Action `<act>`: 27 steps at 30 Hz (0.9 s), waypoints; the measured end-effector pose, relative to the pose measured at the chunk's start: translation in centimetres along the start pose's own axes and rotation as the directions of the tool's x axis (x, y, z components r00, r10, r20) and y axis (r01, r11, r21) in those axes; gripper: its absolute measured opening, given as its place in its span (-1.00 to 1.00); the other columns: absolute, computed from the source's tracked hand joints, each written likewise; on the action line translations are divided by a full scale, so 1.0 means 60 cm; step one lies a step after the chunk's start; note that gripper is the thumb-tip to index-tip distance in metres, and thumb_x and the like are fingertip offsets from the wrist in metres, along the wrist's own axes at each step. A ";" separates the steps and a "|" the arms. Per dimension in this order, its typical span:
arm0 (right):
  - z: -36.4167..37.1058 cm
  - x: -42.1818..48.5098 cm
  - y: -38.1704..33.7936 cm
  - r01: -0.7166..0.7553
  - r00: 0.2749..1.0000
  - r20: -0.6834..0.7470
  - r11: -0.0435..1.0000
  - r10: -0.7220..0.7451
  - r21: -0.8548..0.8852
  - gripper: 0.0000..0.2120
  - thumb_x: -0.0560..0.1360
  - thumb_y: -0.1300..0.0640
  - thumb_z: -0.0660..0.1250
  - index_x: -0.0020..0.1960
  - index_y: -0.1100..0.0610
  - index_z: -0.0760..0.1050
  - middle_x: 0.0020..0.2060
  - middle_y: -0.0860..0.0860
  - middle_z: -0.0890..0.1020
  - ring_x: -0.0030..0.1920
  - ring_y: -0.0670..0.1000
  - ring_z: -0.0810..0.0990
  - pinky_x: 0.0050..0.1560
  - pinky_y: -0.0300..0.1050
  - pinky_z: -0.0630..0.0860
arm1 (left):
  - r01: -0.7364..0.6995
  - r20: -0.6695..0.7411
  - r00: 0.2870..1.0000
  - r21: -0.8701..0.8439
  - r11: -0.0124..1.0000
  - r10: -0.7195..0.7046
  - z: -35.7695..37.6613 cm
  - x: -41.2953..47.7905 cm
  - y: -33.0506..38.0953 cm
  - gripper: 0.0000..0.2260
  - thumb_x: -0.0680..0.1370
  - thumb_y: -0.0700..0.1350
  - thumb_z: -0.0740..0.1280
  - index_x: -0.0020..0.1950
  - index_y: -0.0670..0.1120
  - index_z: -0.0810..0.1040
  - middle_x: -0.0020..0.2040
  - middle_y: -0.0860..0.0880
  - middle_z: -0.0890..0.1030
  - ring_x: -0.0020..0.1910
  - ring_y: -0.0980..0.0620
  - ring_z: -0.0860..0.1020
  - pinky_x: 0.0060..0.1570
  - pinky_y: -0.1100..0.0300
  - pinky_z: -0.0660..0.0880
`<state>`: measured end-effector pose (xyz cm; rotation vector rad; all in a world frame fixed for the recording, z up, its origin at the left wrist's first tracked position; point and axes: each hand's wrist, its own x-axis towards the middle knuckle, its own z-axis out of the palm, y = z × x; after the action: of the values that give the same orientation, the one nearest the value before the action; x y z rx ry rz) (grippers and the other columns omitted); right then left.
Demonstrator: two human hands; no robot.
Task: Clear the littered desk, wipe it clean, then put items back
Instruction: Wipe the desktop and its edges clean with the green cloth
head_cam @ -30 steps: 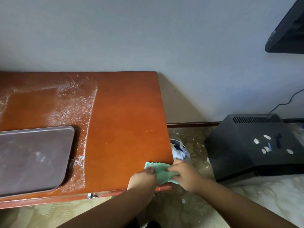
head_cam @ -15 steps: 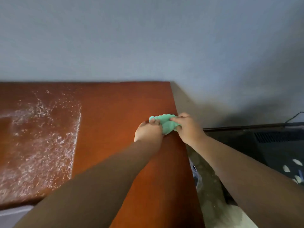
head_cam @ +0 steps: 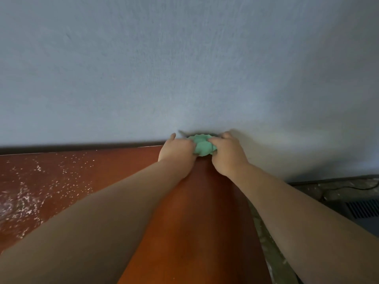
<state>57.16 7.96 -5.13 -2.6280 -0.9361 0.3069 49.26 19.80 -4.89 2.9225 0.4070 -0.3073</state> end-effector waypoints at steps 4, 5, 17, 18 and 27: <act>0.007 -0.053 -0.023 0.049 0.994 0.097 0.999 -0.050 0.014 -0.61 0.50 0.27 0.21 0.30 0.06 0.49 0.07 0.12 0.43 0.12 0.15 0.43 0.18 -0.05 0.41 | -0.016 0.048 0.999 0.151 0.988 0.009 -0.002 -0.063 -0.005 -0.69 0.63 -0.09 0.07 0.33 -0.07 0.42 0.35 -0.02 0.43 0.33 0.01 0.37 0.44 0.12 -0.01; 0.009 -0.075 -0.027 0.067 0.991 0.119 0.998 -0.067 0.012 -0.60 0.51 0.27 0.20 0.31 0.05 0.48 0.06 0.10 0.42 0.12 0.14 0.42 0.18 -0.04 0.41 | -0.004 0.074 0.997 0.156 0.988 -0.008 0.002 -0.088 -0.001 -0.67 0.63 -0.09 0.07 0.36 -0.08 0.40 0.38 -0.03 0.40 0.37 0.01 0.33 0.45 0.12 -0.03; 0.021 -0.509 -0.003 0.226 0.918 0.319 0.972 -0.235 0.068 -0.60 0.54 0.21 0.18 0.32 -0.07 0.44 0.09 -0.04 0.43 0.16 0.00 0.41 0.16 -0.15 0.42 | 0.098 0.119 0.988 0.039 0.994 -0.102 0.117 -0.505 0.178 -0.61 0.61 -0.13 0.07 0.44 -0.10 0.29 0.40 -0.03 0.33 0.39 -0.02 0.25 0.43 0.15 0.03; 0.023 -0.543 0.000 0.234 0.910 0.333 0.969 -0.246 0.076 -0.61 0.54 0.20 0.19 0.32 -0.07 0.44 0.10 -0.04 0.43 0.17 0.00 0.40 0.15 -0.14 0.43 | 0.103 0.111 0.988 0.027 0.994 -0.105 0.129 -0.537 0.193 -0.61 0.60 -0.14 0.07 0.44 -0.10 0.29 0.41 -0.03 0.32 0.40 -0.02 0.24 0.43 0.15 0.02; 0.034 -0.788 0.031 0.291 0.873 0.379 0.952 -0.306 0.098 -0.57 0.54 0.18 0.17 0.37 -0.08 0.39 0.10 -0.05 0.40 0.21 -0.01 0.36 0.17 -0.15 0.40 | 0.097 0.116 0.989 -0.043 0.994 -0.092 0.197 -0.769 0.311 -0.53 0.54 -0.09 0.24 0.46 -0.10 0.30 0.48 0.01 0.27 0.48 0.08 0.19 0.46 0.14 0.05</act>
<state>21.66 -23.31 -3.49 -2.3766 -1.4291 0.7807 9.07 -11.77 -3.19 2.8267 0.5287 -0.4690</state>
